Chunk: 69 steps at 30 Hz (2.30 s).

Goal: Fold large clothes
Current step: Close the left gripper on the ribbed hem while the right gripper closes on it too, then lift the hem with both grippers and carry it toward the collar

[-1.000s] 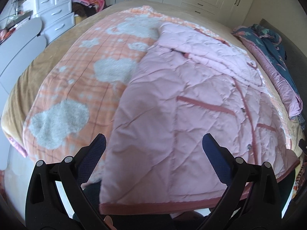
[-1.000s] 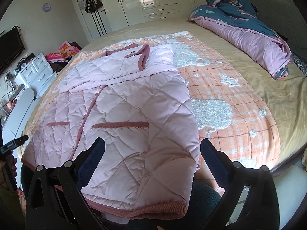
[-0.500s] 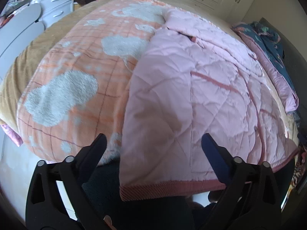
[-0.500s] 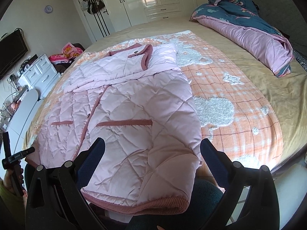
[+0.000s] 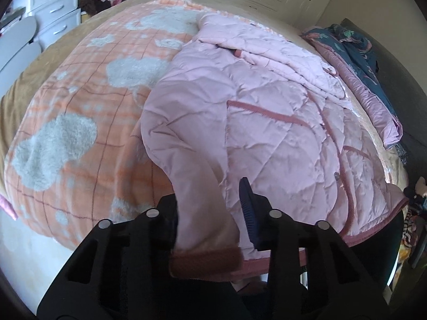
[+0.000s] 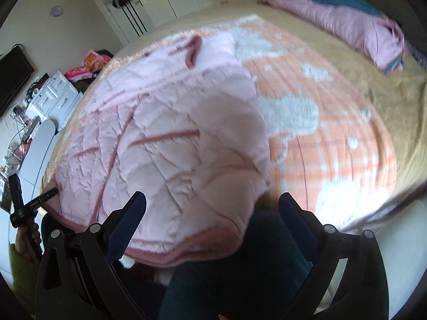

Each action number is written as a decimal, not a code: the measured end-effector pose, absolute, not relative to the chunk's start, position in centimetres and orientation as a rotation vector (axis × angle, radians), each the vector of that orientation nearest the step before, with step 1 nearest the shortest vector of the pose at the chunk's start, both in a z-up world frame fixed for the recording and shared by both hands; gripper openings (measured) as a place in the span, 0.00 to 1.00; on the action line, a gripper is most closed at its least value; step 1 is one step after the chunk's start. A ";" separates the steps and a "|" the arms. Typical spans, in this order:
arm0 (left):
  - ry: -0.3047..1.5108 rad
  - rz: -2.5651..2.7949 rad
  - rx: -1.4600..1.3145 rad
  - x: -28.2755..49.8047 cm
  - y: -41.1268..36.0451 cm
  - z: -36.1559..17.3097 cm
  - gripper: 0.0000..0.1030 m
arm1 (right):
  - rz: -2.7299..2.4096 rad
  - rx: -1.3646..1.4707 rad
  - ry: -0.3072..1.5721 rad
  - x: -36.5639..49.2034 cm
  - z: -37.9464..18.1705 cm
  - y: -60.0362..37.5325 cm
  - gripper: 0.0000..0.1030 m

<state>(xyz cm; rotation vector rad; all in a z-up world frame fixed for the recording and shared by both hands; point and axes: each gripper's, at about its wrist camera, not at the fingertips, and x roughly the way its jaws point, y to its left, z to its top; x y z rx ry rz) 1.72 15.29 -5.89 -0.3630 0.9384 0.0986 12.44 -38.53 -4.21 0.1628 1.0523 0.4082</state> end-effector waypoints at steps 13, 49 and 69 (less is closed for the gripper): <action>0.939 0.103 -0.404 0.6 16.3 -6.3 0.33 | 0.523 -0.001 1.280 15.6 -7.4 -36.3 0.81; 0.644 0.085 -0.385 6.7 15.8 3.9 0.10 | 0.692 0.451 0.658 19.7 4.9 -37.8 0.20; 0.529 0.058 -0.408 12.2 15.8 9.2 0.10 | 0.631 0.572 0.605 25.0 7.2 -36.7 0.20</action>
